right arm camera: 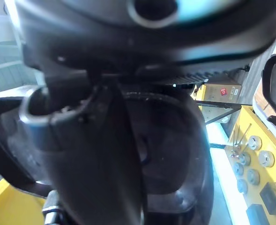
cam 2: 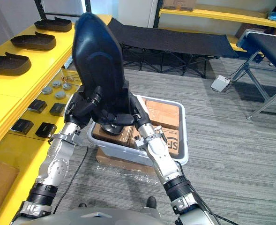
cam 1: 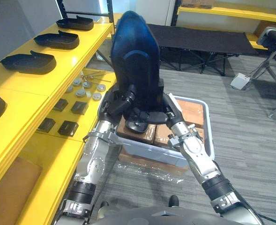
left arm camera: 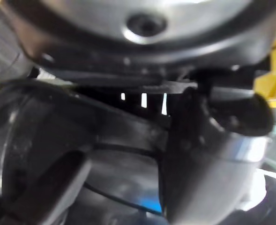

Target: Walk over and take three plastic housings, then place them on the shelf

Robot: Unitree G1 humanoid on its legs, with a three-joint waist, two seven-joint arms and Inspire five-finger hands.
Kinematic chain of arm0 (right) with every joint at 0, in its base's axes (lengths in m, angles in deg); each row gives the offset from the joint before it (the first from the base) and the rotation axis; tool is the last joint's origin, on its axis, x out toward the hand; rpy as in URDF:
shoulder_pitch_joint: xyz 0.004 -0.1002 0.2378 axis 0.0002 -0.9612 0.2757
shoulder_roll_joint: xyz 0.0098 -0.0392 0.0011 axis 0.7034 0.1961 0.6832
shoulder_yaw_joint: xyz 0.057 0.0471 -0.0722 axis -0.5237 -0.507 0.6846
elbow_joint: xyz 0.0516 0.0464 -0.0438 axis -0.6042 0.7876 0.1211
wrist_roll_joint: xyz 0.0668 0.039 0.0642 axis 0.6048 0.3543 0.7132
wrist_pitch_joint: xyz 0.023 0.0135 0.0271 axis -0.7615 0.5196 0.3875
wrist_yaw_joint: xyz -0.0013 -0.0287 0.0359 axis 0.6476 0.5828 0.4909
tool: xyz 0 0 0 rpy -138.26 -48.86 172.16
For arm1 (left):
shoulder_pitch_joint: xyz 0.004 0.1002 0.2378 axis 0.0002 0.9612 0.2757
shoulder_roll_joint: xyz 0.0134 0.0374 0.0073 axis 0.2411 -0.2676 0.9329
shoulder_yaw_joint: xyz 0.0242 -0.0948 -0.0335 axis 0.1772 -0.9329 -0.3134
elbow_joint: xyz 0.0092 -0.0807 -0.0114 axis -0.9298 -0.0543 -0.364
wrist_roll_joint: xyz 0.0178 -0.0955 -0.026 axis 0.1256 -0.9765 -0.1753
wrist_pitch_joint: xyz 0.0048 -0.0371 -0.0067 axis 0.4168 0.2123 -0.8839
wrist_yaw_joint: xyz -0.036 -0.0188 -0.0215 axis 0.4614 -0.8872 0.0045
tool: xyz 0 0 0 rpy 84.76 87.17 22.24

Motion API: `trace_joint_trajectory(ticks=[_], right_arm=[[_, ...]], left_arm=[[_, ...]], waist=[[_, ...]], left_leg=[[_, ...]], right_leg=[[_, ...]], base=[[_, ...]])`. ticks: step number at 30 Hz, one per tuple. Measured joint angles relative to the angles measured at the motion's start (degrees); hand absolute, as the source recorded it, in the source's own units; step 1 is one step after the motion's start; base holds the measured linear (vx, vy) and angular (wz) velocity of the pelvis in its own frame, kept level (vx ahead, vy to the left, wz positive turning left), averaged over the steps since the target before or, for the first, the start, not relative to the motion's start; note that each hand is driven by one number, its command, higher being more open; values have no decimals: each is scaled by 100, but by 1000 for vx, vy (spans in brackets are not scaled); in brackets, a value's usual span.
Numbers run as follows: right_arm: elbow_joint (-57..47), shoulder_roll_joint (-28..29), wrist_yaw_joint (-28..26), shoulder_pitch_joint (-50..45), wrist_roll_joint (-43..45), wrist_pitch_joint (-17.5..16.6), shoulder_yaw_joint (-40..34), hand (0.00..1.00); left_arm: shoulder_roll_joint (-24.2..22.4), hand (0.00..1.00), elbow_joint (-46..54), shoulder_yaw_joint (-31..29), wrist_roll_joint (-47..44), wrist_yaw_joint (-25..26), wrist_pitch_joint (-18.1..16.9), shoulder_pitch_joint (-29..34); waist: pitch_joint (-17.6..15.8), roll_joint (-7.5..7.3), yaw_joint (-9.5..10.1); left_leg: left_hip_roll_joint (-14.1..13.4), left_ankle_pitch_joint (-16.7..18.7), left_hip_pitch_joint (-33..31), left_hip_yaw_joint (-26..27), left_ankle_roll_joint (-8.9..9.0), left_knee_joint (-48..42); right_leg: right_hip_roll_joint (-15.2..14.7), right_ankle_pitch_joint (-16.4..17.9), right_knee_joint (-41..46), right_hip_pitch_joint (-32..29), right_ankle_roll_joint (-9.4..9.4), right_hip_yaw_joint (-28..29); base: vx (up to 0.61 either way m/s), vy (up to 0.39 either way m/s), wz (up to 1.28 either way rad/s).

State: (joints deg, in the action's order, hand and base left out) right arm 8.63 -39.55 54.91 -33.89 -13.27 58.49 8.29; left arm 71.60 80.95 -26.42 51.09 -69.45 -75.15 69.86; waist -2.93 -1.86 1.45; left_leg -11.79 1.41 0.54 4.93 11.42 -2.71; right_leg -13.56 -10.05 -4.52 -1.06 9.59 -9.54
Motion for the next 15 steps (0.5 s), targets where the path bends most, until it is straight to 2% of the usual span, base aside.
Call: trace_joint_trajectory(ticks=[2,3,5,6,8,11,15], right_arm=[[0,1,86,-13,-56,62,-1,100],[-1,0,94,-18,-67,90,-2,100],[-1,0,106,-98,-76,203,-12,100],[-1,0,111,-130,-84,227,-13,100],[-1,-8,163,-256,-84,257,-14,100],[-8,-6,231,-345,-85,257,-16,100],[-94,-11,264,-512,-67,256,-108,100]], left_arm=[[-31,0,55,-23,1044,719,-277,21],[-42,0,55,-52,1298,888,-351,37],[-53,0,110,-201,2254,1533,-542,162],[-56,0,123,-244,2532,1712,-596,209],[-52,0,144,-395,3576,2386,-636,270],[-52,0,262,-571,4409,3063,-674,320],[-51,0,512,-600,4652,3542,-816,463]], waist=[[1,2,-1],[2,3,-3],[4,5,-1],[4,5,3],[4,5,26],[9,-2,31],[9,-3,26]], left_leg=[[0,0,1,0,0,1],[0,0,1,0,0,2],[0,-1,2,-3,0,9],[0,-1,1,-4,0,10],[0,-2,-4,-17,1,14],[0,-1,-4,-19,2,14],[0,3,-3,-13,5,14]], right_leg=[[0,0,0,0,0,-1],[0,1,0,1,-1,-1],[0,6,0,2,-10,-10],[0,8,0,2,-12,-13],[0,11,0,4,-18,-30],[0,13,0,6,-21,-36],[0,15,0,1,-24,-35]], base=[[0,0,0],[0,0,0],[0,0,0],[0,0,0],[0,0,0],[0,0,0],[0,0,0]])
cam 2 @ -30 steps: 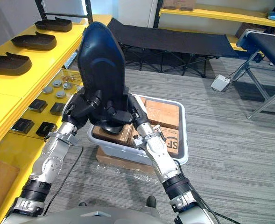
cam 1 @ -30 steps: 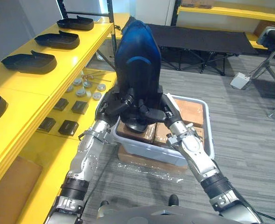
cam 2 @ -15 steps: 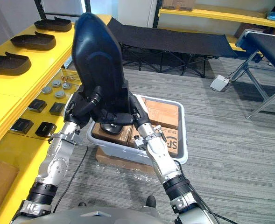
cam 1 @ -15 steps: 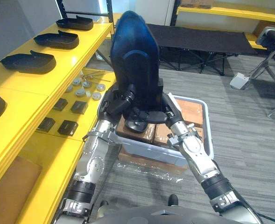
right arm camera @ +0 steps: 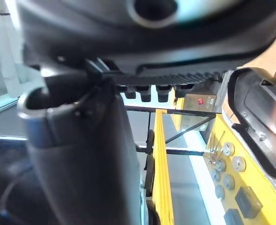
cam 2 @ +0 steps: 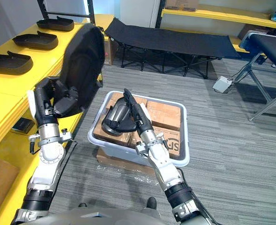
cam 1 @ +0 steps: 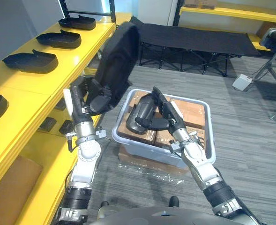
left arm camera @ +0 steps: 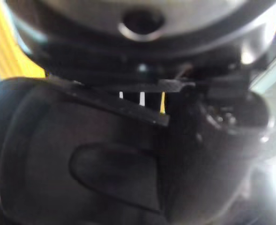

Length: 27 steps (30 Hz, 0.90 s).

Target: Walk over and take three plastic housings, then place them on the shelf

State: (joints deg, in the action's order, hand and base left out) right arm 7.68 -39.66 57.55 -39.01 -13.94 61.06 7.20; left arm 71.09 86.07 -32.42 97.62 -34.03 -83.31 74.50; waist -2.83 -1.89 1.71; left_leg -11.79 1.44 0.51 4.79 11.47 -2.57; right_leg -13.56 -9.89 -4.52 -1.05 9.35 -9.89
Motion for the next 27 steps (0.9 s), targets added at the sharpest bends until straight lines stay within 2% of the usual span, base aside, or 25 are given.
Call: trace_joint_trajectory(ticks=[2,5,11,16,20,24,26,27], right_arm=[[-264,-2,-56,-257,174,0,-132,100],[-735,2,-188,-623,279,-13,-348,100],[-901,265,-228,-1153,417,-12,-924,100],[-896,626,-370,-1224,973,-28,-1060,100],[-745,662,-416,-1167,1131,-134,-909,100],[-496,600,-443,-759,1126,-186,-493,100],[-483,599,-423,-567,1126,-186,-443,100],[-456,601,-412,-497,1126,-186,-432,100]], left_arm=[[1,0,6,-52,-24,179,-92,2],[0,0,3,-259,-442,96,-301,130],[-153,0,11,-473,-2262,-900,-537,596],[-410,0,258,-747,-2803,-1220,-529,1096],[-568,0,873,-908,-2793,-1324,-515,1446],[-605,0,1358,-1507,-2851,-1441,-521,1794],[-626,0,1362,-1767,-3172,-1542,-531,1931],[-647,0,1362,-1827,-3266,-1569,-539,2003]], waist=[[0,1,-5],[10,2,-40],[18,7,-48],[20,16,3],[20,40,298],[65,89,616],[92,127,784],[95,136,807]], left_leg=[[0,3,1,12,2,0],[0,10,-1,77,1,3],[0,7,-2,102,1,35],[0,0,-129,-93,-5,-11],[15,-7,-211,-431,-9,-68],[47,8,-300,-843,-34,-124],[73,-18,-358,-1069,-15,-116],[80,-24,-370,-1121,-19,-118]], right_leg=[[0,0,0,-10,0,7],[0,0,0,-68,0,66],[0,5,-1,-97,-4,75],[-1,14,-1,-50,-17,-148],[-11,60,-1,167,-14,-572],[-20,178,-3,447,11,-1025],[-22,232,-3,527,30,-1253],[-22,250,-3,559,22,-1310]], base=[[0,0,-4],[0,0,-10],[0,0,-2],[-1,-1,16],[2,-4,44],[-13,4,50],[-20,4,54],[-7,6,47]])
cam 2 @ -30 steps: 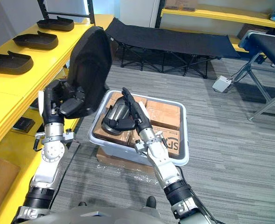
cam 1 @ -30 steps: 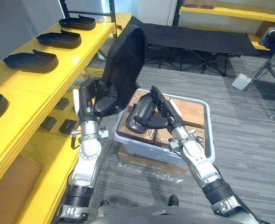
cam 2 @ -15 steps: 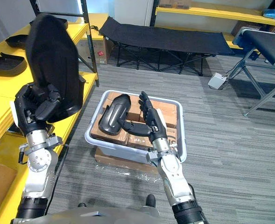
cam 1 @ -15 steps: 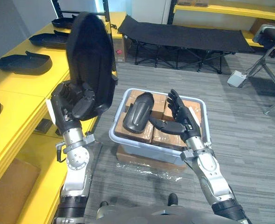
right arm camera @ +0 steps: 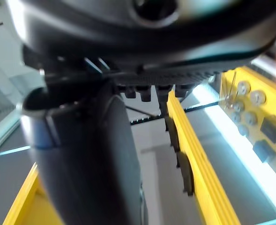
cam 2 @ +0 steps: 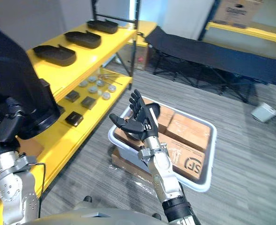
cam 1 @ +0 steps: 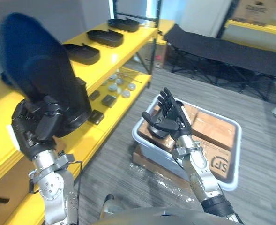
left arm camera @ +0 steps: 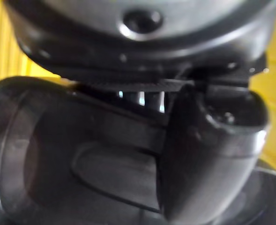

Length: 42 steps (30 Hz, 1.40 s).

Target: Walk over and take three plastic housings, then place them on the shelf

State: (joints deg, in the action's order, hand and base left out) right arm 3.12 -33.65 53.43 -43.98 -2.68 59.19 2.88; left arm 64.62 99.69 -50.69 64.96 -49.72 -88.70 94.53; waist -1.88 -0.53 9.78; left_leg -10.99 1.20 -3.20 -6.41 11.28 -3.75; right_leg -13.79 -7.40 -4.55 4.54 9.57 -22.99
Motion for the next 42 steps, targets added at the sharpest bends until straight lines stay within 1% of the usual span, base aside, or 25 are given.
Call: trace_joint_trajectory(ticks=[2,5,7,9,11,12,14,17,19,20,22,23,24,25,26,27,29,31,32,33,36,39,40,41,42], right_arm=[[12,-1,130,135,1,0,2,100],[18,0,222,155,1,20,40,100],[22,-36,264,150,-30,80,33,100],[23,-124,278,62,-30,95,-8,100],[26,-208,402,-121,-153,105,-126,100],[31,-215,431,-158,-197,106,-171,100],[104,-205,508,-194,-266,154,-231,100],[95,-205,485,-290,-253,156,-275,100],[35,-195,473,-413,-253,152,-416,100],[-40,-193,475,-514,-257,134,-509,100],[-212,-185,477,-792,-249,48,-749,100],[-216,-183,474,-836,-248,31,-777,100],[-215,-170,449,-890,-248,23,-806,100],[-215,-157,410,-894,-249,23,-802,100],[-216,-149,324,-893,-256,11,-755,100],[-215,-153,278,-894,-260,-5,-725,100],[-221,-175,42,-879,-257,-118,-597,100],[-223,-206,-49,-798,-256,-166,-457,100],[-249,-215,-90,-741,-255,-219,-397,100],[-284,-211,-115,-737,-254,-234,-397,100],[-473,-214,-145,-728,-251,-362,-406,100],[-567,-170,-111,-714,-251,-422,-419,100],[-567,-134,-56,-715,-259,-446,-422,100],[-567,-101,0,-715,-259,-446,-430,100],[-567,-28,95,-757,-303,-453,-481,100]], left_arm=[[-140,0,-1,-214,-264,-81,-10,245],[-303,0,-1,-308,-511,-217,-10,558],[-333,0,0,-234,-628,-348,-5,671],[-327,0,0,-69,-628,-577,3,655],[-314,0,0,161,-656,-1018,11,606],[-314,0,0,217,-692,-1118,11,607],[-314,0,0,328,-813,-1300,10,632],[-306,0,3,342,-816,-1293,10,629],[-272,0,3,361,-834,-1351,31,597],[-258,0,3,405,-847,-1398,45,572],[-154,0,-18,601,-985,-1545,176,430],[-128,0,-34,645,-1031,-1586,196,395],[-80,0,-38,757,-1055,-1640,225,343],[-64,0,-38,802,-1053,-1646,225,335],[-50,0,-38,895,-1045,-1640,228,336],[-49,0,-38,965,-1043,-1626,229,339],[-53,0,-37,1192,-1044,-1590,234,375],[-55,0,-37,1222,-1043,-1565,234,400],[-57,0,-39,1215,-1052,-1512,234,403],[-58,0,-41,1214,-1052,-1487,234,406],[-64,0,-42,1099,-1052,-1433,234,458],[-65,0,-42,881,-1065,-1447,235,445],[-66,0,-42,785,-1079,-1472,259,448],[-68,0,-42,711,-1078,-1489,275,447],[-59,0,-40,654,-1075,-1500,287,448]], waist=[[8,7,129],[5,11,215],[-12,36,240],[-12,37,198],[-26,56,93],[-48,91,94],[-133,225,136],[-149,239,109],[-165,204,32],[-158,190,-72],[-164,172,-261],[-165,170,-294],[-164,165,-343],[-165,166,-322],[-167,168,-299],[-167,167,-299],[-188,157,-229],[-223,155,-208],[-301,155,-212],[-335,152,-209],[-443,134,-192],[-507,35,-169],[-551,-34,-142],[-590,-103,-115],[-605,-293,-92]], left_leg=[[26,-39,-29,-163,-5,2],[42,-56,-25,-214,-2,-15],[58,-85,-45,-260,-25,-49],[131,-167,-230,-381,-85,-173],[240,-426,-453,-329,-298,-120],[241,-460,-449,-315,-339,-50],[249,-569,-433,-319,-379,109],[253,-625,-448,-166,-417,162],[344,-677,-493,-231,-436,179],[416,-708,-559,-373,-440,172],[655,-832,-670,-818,-444,234],[698,-870,-670,-900,-422,267],[752,-975,-649,-1003,-339,357],[752,-1044,-653,-1001,-320,380],[754,-1121,-693,-937,-338,392],[750,-1150,-721,-900,-355,391],[692,-1212,-739,-707,-373,392],[619,-1211,-737,-653,-375,379],[606,-1180,-737,-635,-407,325],[605,-1143,-740,-622,-459,290],[627,-1010,-852,-546,-448,58],[779,-887,-1022,-538,-472,-219],[917,-791,-1059,-516,-505,-388],[1054,-677,-1101,-464,-601,-588],[1263,-349,-1293,-109,-888,-1225]], right_leg=[[-1,20,0,95,23,-143],[-3,39,2,157,28,-191],[-3,72,4,265,-7,-280],[-23,121,5,372,13,-554],[-100,237,76,474,89,-1033],[-116,273,139,470,90,-1085],[-150,331,232,472,117,-1136],[-223,416,353,477,179,-1164],[-298,718,691,406,228,-985],[-299,959,947,296,222,-712],[-162,1661,1534,39,114,160],[-130,1789,1624,31,83,281],[-132,1912,1763,35,47,320],[-132,1911,1766,36,50,292],[-125,1882,1780,49,98,228],[-114,1881,1785,50,99,213],[-57,1894,1779,49,77,210],[6,1930,1794,48,25,206],[13,1997,1855,54,-12,188],[13,2011,1880,57,-22,188],[-6,2055,1915,66,-10,173],[-101,2068,1864,114,-6,121],[-212,2118,1851,186,-18,123],[-333,2158,1826,274,-55,153],[-492,2219,1699,438,-169,172]], base=[[0,12,35],[2,18,12],[-2,12,28],[-17,7,71],[-39,9,100],[-48,24,71],[-51,28,33],[-33,18,22],[-8,10,52],[-7,-16,90],[-30,-67,111],[0,-129,96],[32,-100,54],[58,-96,45],[40,-36,21],[34,-36,27],[-6,-25,11],[-61,-28,2],[-77,-23,7],[-92,-5,5],[-76,28,6],[-4,48,20],[42,77,25],[110,203,37],[130,176,34]])
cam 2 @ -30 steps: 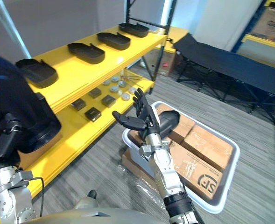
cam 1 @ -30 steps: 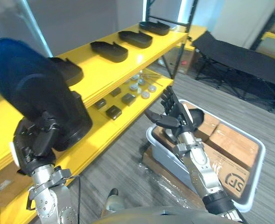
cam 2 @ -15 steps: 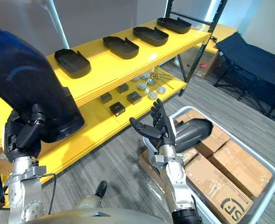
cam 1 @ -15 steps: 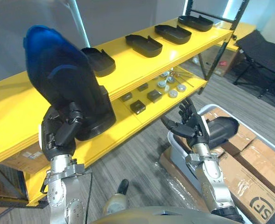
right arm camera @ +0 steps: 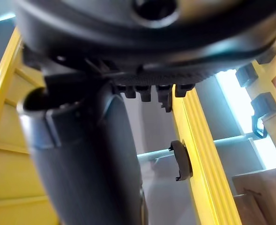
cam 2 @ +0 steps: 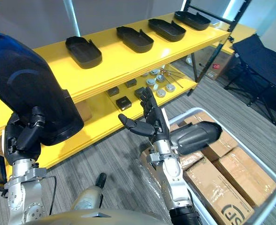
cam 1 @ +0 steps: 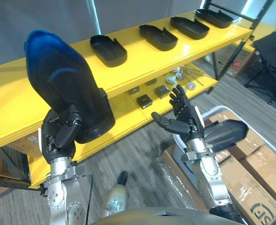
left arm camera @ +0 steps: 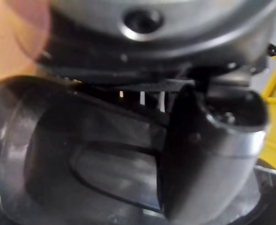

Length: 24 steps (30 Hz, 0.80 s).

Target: Walk over and take three plastic housings, then place them on the shelf

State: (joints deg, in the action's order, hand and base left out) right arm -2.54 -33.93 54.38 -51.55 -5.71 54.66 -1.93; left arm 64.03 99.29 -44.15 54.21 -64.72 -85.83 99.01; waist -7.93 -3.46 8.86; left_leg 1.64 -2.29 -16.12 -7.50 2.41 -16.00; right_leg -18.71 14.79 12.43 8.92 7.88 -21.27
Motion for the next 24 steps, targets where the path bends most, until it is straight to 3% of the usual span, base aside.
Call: trace_joint_trajectory(ticks=[1,2,3,4,5,7,8,10,11,13,15,16,17,20,22,24], right_arm=[[-1,41,65,-68,-127,-27,-96,100],[9,28,91,-51,-198,-73,-157,100],[18,48,156,-64,-202,-113,-184,100],[18,105,172,-55,-316,-200,-182,100],[18,132,173,-39,-394,-267,-173,100],[0,121,84,145,-645,-526,-152,100],[-153,38,33,233,-645,-585,-175,100],[-652,-154,8,324,-631,-613,-312,100],[-1105,-323,6,360,-599,-722,-460,100],[-1727,-509,19,404,-563,-1042,-627,100],[-2195,-639,73,583,-625,-1418,-637,100],[-2301,-653,116,667,-639,-1526,-638,100],[-2306,-687,178,780,-636,-1649,-655,100],[-2285,-778,397,832,-616,-1608,-779,100],[-2270,-797,434,819,-600,-1595,-854,100],[-2291,-811,346,808,-516,-1598,-930,100]], left_arm=[[-14,0,0,-5,8,-3,3,9],[-54,0,-20,-28,26,-9,2,-30],[-74,0,-68,-60,29,23,1,-86],[12,0,-57,-89,37,61,-1,-93],[56,0,-53,-78,39,92,-1,-97],[79,0,-53,-67,28,282,-2,-126],[80,0,-53,-4,28,348,-1,-180],[87,0,-52,171,25,402,-1,-385],[90,0,-43,334,24,418,-2,-570],[110,0,25,548,27,412,-20,-709],[118,0,46,614,27,362,-31,-705],[119,0,40,612,21,316,-30,-711],[93,0,34,640,18,299,-28,-688],[74,0,39,654,-7,267,-25,-671],[31,0,42,661,-27,231,-24,-642],[18,0,114,647,-206,160,-24,-610]], waist=[[61,51,8],[52,116,5],[96,168,-63],[111,127,-132],[98,126,-153],[89,130,-237],[67,165,-283],[38,214,-278],[27,258,-298],[59,222,-388],[177,41,-551],[288,-118,-556],[343,-15,-548],[507,388,-436],[432,519,-442],[285,723,-418]], left_leg=[[135,383,-39,320,-176,-399],[155,564,-53,242,-47,-552],[240,681,-50,150,-144,-677],[310,731,87,73,-203,-576],[315,749,166,6,-254,-516],[356,805,454,-197,-517,-431],[370,834,683,-349,-555,-314],[397,864,994,-563,-603,-128],[403,928,1122,-758,-618,-95],[522,1064,1181,-1104,-608,-152],[843,1322,1267,-1486,-607,-336],[949,1491,1269,-1454,-593,-479],[817,1747,1276,-1283,-526,-711],[407,1854,1301,-939,-373,-879],[338,1821,1299,-680,-308,-1322],[110,1491,786,88,281,-3090]], right_leg=[[-10,20,115,154,-269,1],[-73,-87,662,30,-376,82],[-273,-536,1999,-654,-516,485],[-335,-1248,2989,-1193,-690,954],[-327,-1490,3325,-1382,-639,1151],[54,-832,4248,-1944,-609,1404],[367,-473,4125,-2089,-578,1350],[813,-228,3521,-2316,-605,1227],[1127,-244,2813,-2449,-589,1232],[1426,-351,1737,-2587,-476,1569],[1385,-465,970,-2509,-450,1918],[1264,-795,793,-2407,-536,1892],[1205,-1101,849,-2271,-635,1623],[1369,-933,807,-1980,-776,1177],[1427,-902,640,-1624,-822,1039],[1525,-703,338,-926,-805,923]], base=[[173,157,35],[169,125,50],[182,196,62],[182,223,60],[298,169,38],[318,90,38],[219,59,45],[276,12,67],[276,-39,89],[273,-98,115],[361,-193,131],[458,-287,111],[374,-238,74],[386,-165,59],[272,-78,49],[275,-38,31]])
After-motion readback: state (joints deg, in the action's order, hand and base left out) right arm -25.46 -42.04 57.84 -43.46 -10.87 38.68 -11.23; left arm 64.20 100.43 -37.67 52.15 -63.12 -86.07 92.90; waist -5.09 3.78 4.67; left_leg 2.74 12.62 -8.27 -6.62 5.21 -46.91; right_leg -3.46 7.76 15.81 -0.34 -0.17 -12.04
